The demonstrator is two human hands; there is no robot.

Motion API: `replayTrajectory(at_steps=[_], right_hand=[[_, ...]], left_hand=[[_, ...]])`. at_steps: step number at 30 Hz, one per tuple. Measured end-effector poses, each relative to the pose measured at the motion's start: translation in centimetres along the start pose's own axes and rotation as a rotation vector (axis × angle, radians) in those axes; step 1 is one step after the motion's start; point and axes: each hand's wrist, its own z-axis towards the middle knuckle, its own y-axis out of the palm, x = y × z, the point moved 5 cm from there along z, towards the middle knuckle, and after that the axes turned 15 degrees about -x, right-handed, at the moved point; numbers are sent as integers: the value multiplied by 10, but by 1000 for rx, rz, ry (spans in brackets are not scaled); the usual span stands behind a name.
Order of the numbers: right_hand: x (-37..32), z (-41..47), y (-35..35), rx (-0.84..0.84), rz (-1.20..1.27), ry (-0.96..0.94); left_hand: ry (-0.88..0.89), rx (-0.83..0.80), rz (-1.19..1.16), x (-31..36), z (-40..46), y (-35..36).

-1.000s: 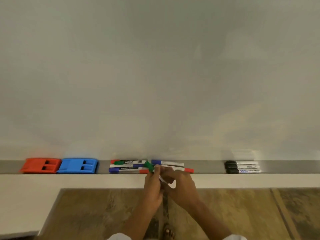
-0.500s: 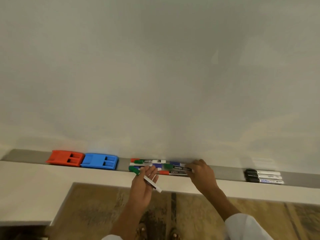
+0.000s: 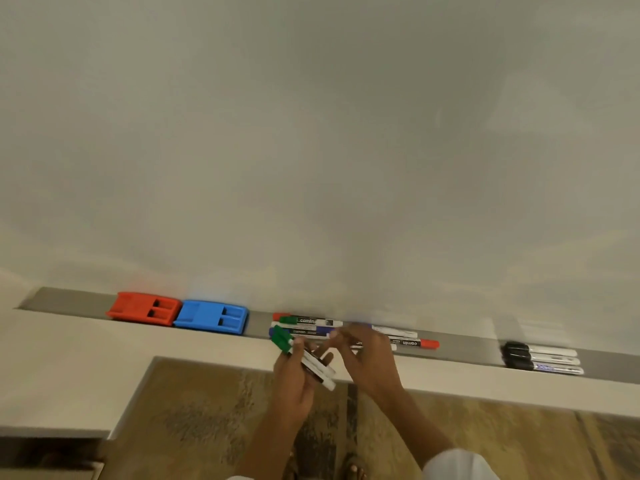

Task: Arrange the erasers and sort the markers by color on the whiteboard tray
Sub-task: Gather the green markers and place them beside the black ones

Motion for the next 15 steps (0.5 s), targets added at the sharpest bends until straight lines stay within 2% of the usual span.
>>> replayTrajectory(at_steps=[3,5,7,11,13,15], right_hand=[[-1,36,8,-35,-360,-19],[3,53,26,-174,-609,-20],[9,58,43,-284,-752,28],[10,60,50,-253,-779,41],[3,54,35,-124,-749,-21],[0,40,10,14,-542,-40]], left_hand=[[35,37,-98,15,-1,-15],[49,34,-130,20,-3,-20],[60,31,-145,23,-3,-21],[71,60,-137,22,-4,-17],[74,72,-131,24,-6,-13],[90,46,-138,28,-7,-6]])
